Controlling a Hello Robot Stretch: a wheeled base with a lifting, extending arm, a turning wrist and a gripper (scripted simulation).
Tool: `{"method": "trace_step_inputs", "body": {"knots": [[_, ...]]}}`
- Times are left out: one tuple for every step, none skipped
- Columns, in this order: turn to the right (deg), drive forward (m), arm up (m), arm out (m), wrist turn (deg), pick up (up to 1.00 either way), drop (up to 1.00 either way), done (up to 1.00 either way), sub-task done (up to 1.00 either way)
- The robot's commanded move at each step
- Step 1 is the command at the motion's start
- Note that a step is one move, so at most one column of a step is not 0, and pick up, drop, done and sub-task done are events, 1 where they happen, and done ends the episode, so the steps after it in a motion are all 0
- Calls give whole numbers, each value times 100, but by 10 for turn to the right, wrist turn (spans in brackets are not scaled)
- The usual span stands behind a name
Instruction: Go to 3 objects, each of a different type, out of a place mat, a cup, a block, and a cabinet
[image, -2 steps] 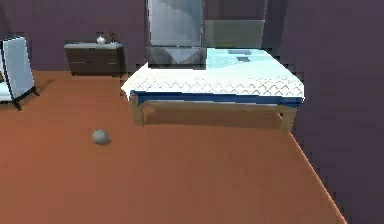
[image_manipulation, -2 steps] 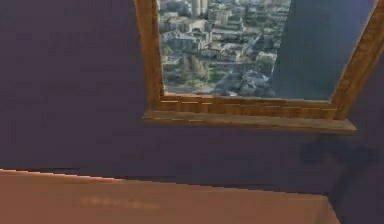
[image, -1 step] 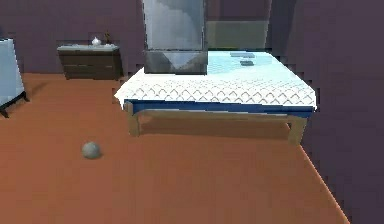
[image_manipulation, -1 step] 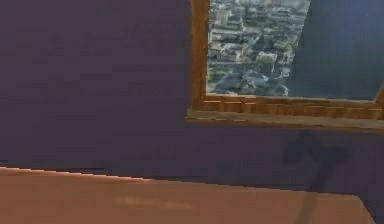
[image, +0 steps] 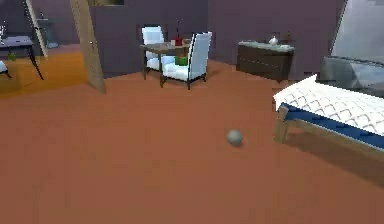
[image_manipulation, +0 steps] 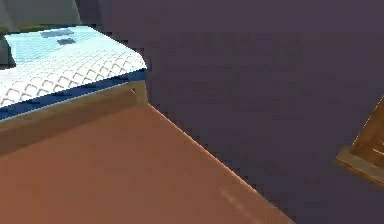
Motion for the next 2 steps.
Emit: {"method": "trace_step_inputs", "body": {"knots": [[-330, 0, 0, 0, 0, 0, 0, 0, 0], [0, 100, 0, 0, 0, 0, 0, 0, 0]]}}
